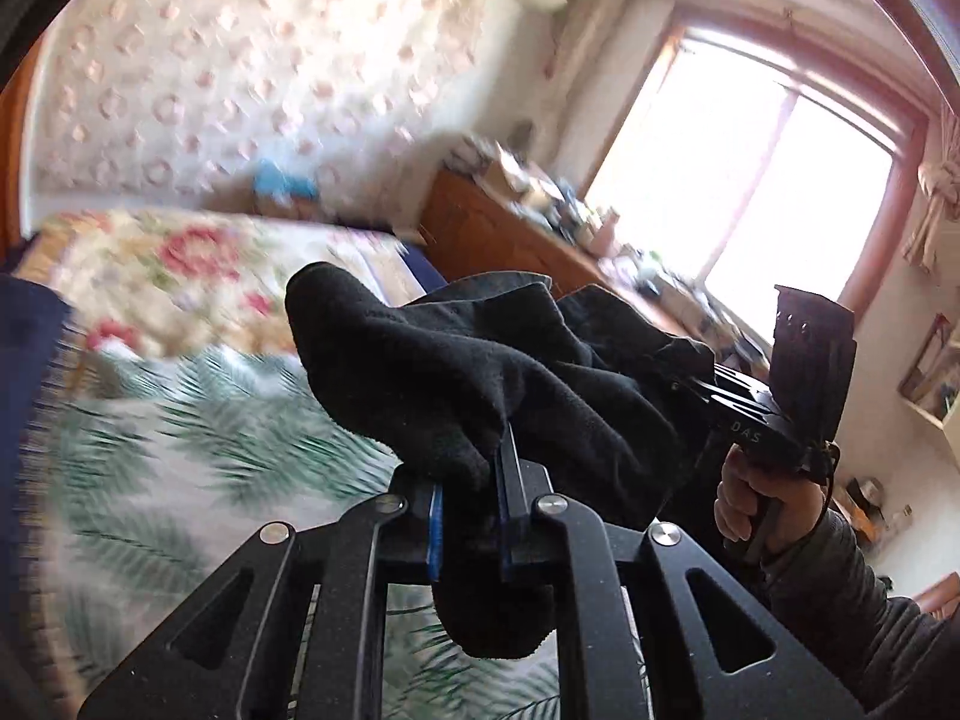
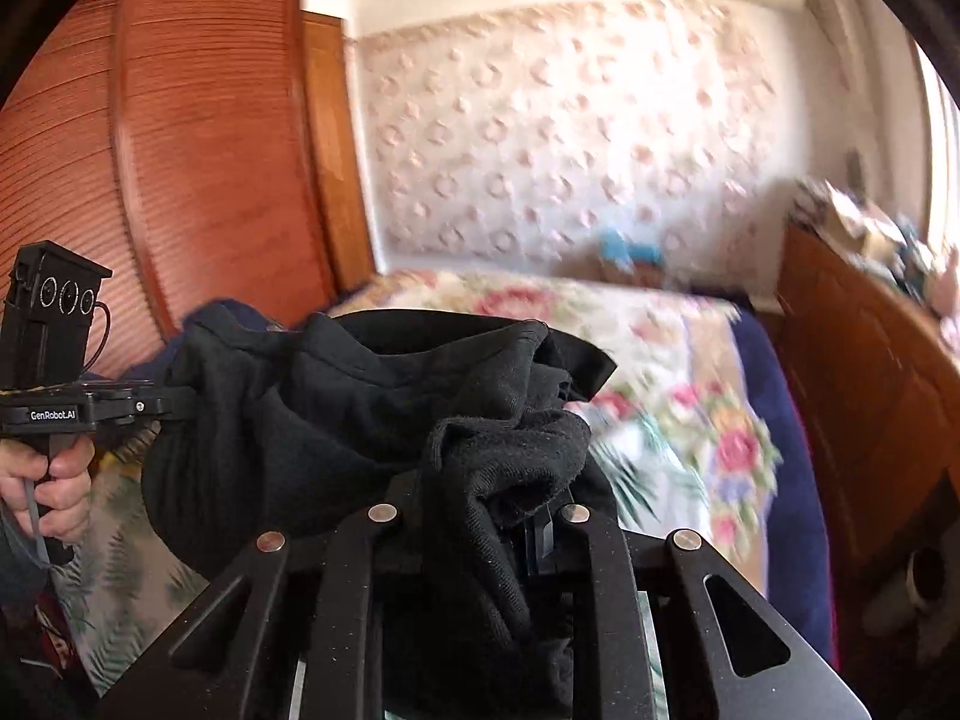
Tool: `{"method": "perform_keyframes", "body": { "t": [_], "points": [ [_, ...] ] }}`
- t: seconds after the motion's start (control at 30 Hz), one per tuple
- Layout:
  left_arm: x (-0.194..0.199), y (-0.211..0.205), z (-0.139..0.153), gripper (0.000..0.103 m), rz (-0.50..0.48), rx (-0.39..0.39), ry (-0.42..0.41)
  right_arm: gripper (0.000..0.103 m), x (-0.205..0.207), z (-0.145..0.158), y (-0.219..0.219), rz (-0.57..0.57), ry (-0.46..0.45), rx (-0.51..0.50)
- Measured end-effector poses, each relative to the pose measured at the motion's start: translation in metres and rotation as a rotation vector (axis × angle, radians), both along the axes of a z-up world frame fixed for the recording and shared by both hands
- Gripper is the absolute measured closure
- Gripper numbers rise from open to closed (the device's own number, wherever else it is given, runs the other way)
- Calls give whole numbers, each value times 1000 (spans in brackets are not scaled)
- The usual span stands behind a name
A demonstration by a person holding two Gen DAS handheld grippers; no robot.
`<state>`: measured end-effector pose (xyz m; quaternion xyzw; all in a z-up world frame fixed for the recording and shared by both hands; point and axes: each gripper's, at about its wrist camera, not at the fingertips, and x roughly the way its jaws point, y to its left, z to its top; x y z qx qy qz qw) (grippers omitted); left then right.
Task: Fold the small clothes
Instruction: 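Carry the folded shirt with both grippers onto the clothes stack and release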
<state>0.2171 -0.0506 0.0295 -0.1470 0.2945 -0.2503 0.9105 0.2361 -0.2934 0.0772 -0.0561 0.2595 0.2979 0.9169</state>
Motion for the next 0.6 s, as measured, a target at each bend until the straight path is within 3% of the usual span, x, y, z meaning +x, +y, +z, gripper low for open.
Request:
{"method": "perform_keyframes", "body": {
  "t": [0.17, 0.33, 0.6],
  "points": [
    [-43, 71, 26, 89, 185, 56, -81, 83, 4, 34, 77, 163, -81, -4],
    [-76, 134, 28, 89, 372, 95, -108, 83, 19, 52, 175, 327, -128, -26],
    [-105, 200, -35, 89, 620, 48, -43, 83, 53, 43, 324, 531, -129, -100]
  ]
}}
